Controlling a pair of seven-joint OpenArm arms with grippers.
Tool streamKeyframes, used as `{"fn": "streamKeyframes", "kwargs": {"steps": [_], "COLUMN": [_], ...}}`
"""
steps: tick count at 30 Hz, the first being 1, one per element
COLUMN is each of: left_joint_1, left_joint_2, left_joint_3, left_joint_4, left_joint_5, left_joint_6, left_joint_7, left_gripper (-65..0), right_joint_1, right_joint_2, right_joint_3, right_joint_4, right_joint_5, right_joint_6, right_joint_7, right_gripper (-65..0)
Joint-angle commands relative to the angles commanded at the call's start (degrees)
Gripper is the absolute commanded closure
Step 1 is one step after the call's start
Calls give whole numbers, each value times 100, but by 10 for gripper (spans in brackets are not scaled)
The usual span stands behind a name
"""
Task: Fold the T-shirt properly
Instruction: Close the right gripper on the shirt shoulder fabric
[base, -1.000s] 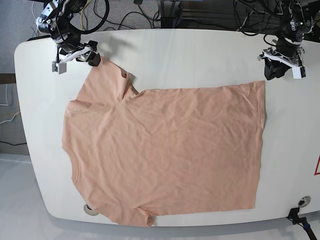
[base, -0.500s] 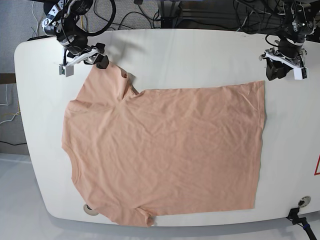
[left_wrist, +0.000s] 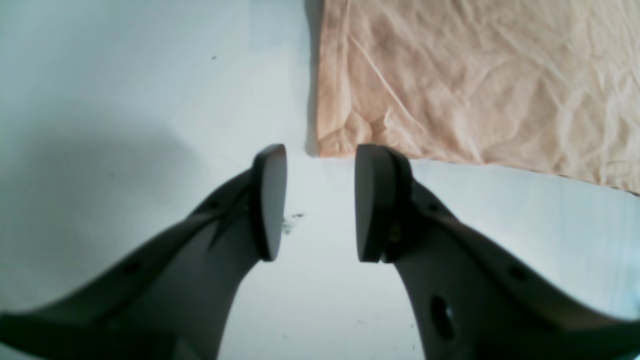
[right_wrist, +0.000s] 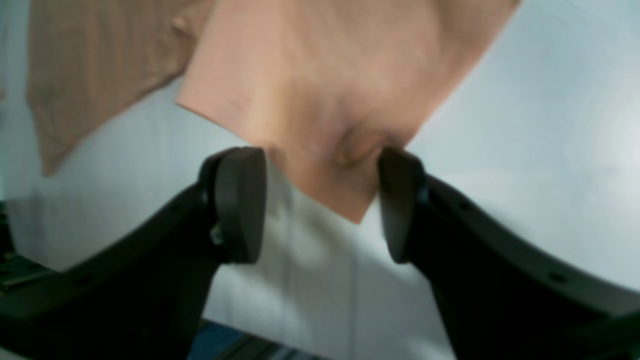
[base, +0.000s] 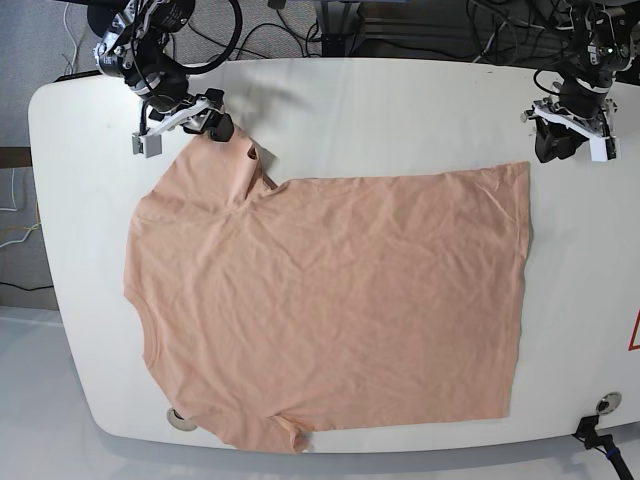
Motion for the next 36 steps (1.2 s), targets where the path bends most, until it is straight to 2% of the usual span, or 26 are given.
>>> {"fn": "streamKeyframes", "kwargs": {"steps": [10, 16, 22, 30, 32, 36], "left_joint_1": [0, 0, 0, -35, -35, -35], "left_joint_2": [-114, -114, -114, -114, -114, -114], "left_joint_3": [-9, -9, -9, 0, 0, -9], "left_joint_4": [0, 0, -18, -18, -18, -18], "left_joint_5": [-9, -9, 0, -9, 0, 0], "left_joint_6": [0, 0, 0, 0, 0, 0], "left_joint_7": [0, 0, 0, 0, 0, 0], "left_gripper": [-215, -215, -215, -215, -215, -215], "right_joint_1": [273, 105, -413, -668, -651, -484], "right_joint_2": [0, 0, 0, 0, 0, 0], "right_joint_3": [0, 9, 9, 53, 237, 334], "right_joint_4": [-264, -220, 387, 440, 440, 422], "right_joint_5": [0, 9, 598, 993, 985, 958], "right_joint_6": [9, 9, -9, -651, -809, -888], "right_joint_7": [9, -202, -211, -211, -202, -202], "right_gripper": [-350, -350, -350, -350, -350, -351]}}
